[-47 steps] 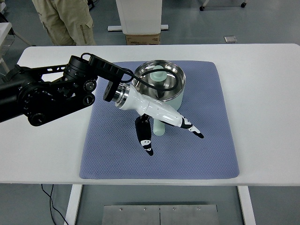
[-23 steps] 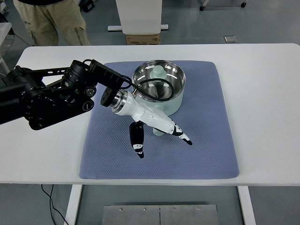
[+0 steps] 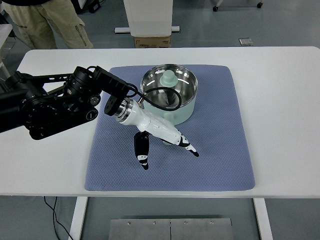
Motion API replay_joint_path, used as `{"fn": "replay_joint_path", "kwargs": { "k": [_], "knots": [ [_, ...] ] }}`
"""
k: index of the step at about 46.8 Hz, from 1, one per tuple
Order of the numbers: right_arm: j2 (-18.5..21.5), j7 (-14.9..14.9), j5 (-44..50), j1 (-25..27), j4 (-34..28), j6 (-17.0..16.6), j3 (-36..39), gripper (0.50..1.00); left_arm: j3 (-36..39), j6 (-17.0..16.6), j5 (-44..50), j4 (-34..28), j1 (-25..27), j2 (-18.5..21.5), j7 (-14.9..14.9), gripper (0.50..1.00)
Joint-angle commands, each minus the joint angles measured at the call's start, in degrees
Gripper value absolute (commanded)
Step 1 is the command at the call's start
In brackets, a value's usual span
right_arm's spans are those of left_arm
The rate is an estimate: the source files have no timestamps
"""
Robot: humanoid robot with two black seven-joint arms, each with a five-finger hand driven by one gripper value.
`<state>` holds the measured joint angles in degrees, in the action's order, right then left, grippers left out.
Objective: Rotate green pot handle
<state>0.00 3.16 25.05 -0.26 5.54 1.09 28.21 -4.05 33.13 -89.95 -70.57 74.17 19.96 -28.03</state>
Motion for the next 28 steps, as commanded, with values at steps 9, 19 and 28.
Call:
{"fn": "replay_joint_path", "kwargs": {
  "k": [9,19,28],
  "knots": [
    [0.0,0.0,0.0,0.0,0.0,0.0,0.0,1.0,0.7,0.0,-0.9,-0.1,0.6,0.6,0.0,1.0],
    [0.0,0.0,0.0,0.0,0.0,0.0,0.0,1.0,1.7,0.0,-0.9,-0.1,1.4,1.7,0.0,1.0],
    [0.0,0.0,0.0,0.0,0.0,0.0,0.0,1.0,2.1,0.0,-1.3,-0.2,1.9,2.9,-0.1,1.0]
  ]
}}
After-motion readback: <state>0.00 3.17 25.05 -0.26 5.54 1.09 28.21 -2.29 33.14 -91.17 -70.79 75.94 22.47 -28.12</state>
